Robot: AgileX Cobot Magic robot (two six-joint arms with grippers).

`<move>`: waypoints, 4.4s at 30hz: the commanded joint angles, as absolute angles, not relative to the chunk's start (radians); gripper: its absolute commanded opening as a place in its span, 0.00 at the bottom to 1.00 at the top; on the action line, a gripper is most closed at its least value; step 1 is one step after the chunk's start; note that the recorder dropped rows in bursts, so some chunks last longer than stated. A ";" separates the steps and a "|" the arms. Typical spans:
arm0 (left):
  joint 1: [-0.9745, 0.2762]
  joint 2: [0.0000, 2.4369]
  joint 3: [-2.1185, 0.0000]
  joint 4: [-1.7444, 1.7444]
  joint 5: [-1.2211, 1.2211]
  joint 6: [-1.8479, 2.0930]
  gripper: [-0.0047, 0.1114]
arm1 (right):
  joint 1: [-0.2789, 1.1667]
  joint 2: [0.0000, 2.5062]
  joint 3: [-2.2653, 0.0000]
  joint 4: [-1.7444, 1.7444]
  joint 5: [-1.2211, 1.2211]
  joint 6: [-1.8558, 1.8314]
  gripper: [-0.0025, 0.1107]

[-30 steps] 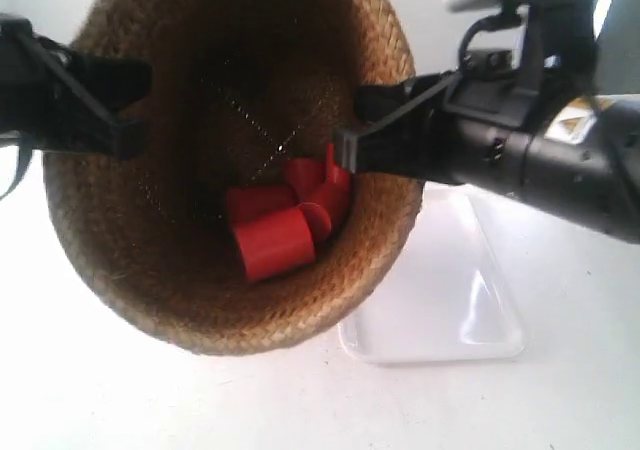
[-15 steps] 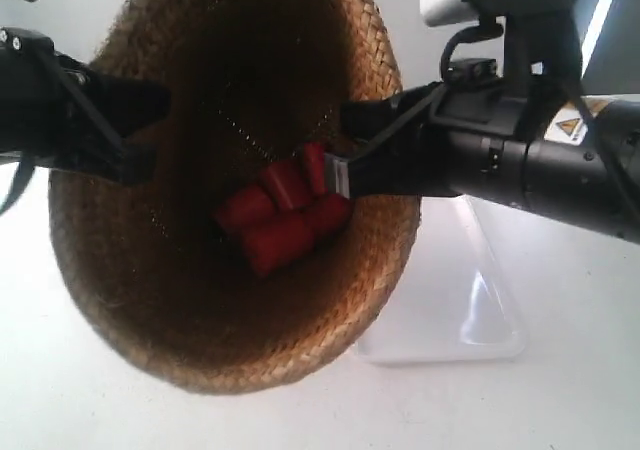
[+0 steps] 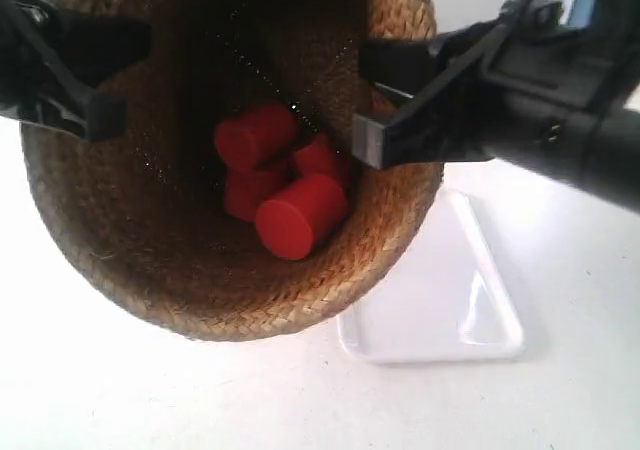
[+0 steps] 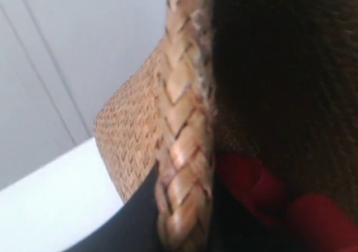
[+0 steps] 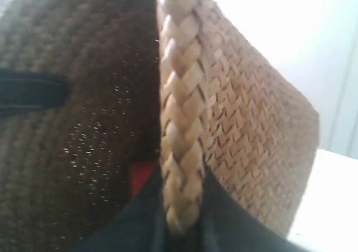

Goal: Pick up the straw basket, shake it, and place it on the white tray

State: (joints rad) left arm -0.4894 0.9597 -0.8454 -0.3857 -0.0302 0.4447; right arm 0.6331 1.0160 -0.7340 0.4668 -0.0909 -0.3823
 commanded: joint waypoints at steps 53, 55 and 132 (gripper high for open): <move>-0.431 0.899 -0.836 -0.357 0.216 0.288 0.04 | 0.585 1.138 -0.829 0.688 0.122 -0.432 0.02; -0.431 0.844 -0.901 -0.357 0.307 0.288 0.04 | 0.603 1.081 -0.887 0.688 0.268 -0.432 0.02; -0.589 0.789 -0.815 -0.179 0.057 0.247 0.04 | 0.682 1.000 -0.806 0.525 0.090 -0.501 0.02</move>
State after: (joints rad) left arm -0.5687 0.7994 -0.8127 -0.2461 0.1057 0.1850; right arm 0.6718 0.9953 -0.8324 0.5951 0.1620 -0.4663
